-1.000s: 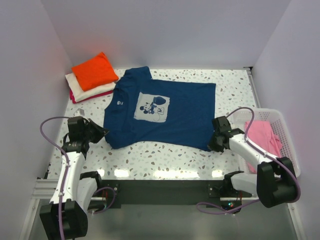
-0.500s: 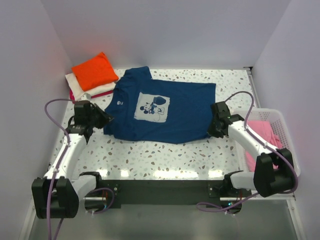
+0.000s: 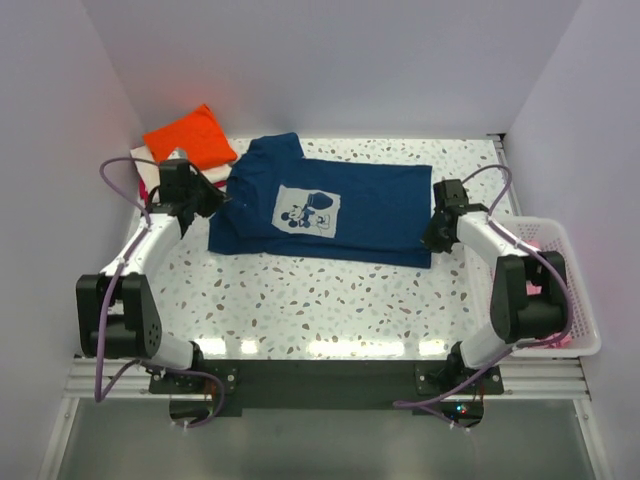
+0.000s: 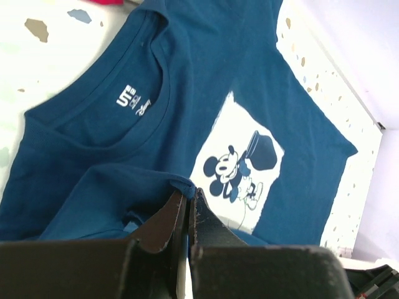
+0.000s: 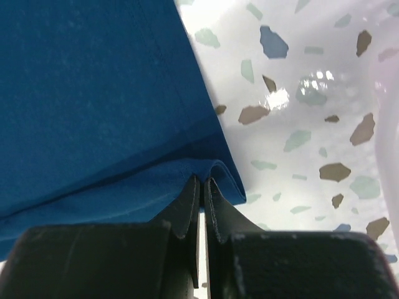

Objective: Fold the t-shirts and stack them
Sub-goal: Fold the tshirt

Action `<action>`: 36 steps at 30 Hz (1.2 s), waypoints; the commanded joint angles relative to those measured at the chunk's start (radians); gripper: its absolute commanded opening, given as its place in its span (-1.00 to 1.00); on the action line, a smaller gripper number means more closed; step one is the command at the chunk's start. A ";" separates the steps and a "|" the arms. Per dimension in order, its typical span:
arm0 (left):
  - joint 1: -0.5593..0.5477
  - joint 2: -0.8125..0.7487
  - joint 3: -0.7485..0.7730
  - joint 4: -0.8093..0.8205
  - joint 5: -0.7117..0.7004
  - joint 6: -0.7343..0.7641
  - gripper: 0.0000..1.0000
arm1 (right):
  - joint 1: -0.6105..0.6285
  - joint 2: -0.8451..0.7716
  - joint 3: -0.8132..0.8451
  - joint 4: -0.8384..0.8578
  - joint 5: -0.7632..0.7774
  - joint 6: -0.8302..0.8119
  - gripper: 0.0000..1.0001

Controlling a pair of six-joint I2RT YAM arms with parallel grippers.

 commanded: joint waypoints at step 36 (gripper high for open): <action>-0.004 0.321 0.325 0.089 0.005 -0.016 -1.00 | -0.091 0.223 0.271 0.058 -0.060 0.006 -1.00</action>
